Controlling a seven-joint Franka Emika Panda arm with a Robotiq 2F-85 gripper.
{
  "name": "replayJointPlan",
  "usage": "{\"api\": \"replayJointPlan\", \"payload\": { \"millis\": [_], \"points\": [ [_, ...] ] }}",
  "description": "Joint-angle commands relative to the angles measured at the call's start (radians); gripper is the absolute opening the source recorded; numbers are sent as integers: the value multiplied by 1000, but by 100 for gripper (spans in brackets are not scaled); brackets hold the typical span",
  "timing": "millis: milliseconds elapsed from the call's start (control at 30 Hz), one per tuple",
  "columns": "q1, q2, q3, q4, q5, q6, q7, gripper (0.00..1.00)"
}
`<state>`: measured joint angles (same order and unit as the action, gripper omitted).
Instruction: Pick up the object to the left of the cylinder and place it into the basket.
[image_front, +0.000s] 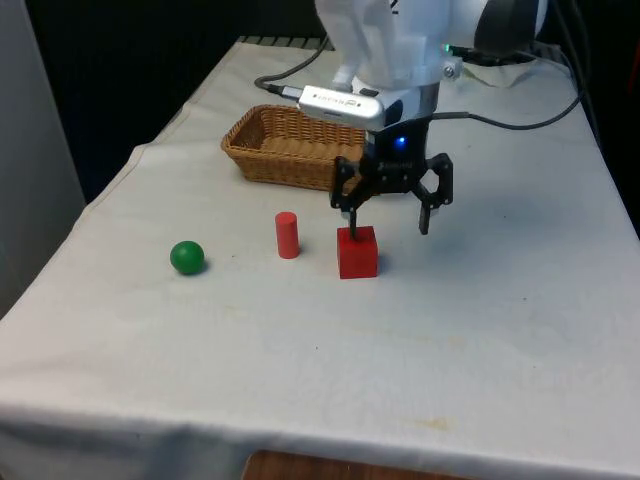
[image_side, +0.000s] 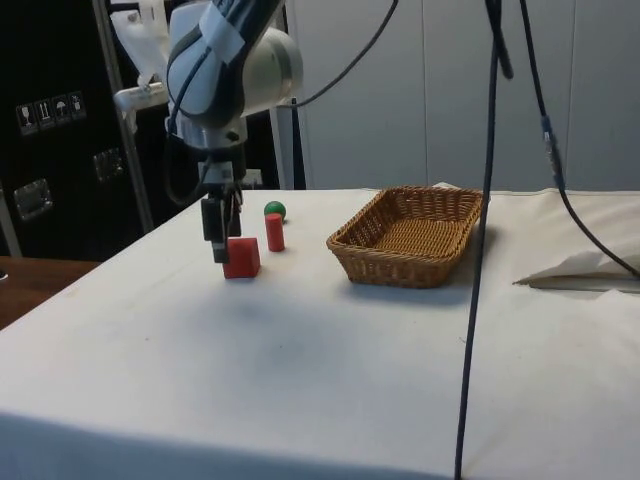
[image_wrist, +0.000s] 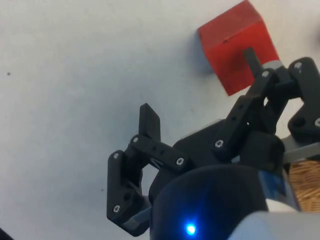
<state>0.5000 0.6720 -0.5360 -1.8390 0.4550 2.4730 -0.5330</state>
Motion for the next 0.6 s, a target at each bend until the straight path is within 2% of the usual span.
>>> {"api": "replayJointPlan", "payload": {
  "millis": [0,67,100,133,333,367,400,567],
  "points": [
    [-14,9,7,8,12,5,-23,100],
    [-20,19,3,12,23,5,-43,100],
    [-10,19,-7,9,19,0,-37,100],
    [-23,26,-1,14,30,5,-58,100],
    [-29,35,-5,15,41,4,-85,100],
    [-21,32,-12,10,34,0,-76,100],
    [-31,39,-4,18,42,4,-89,100],
    [-43,54,-3,32,43,1,-101,100]
  ]
}}
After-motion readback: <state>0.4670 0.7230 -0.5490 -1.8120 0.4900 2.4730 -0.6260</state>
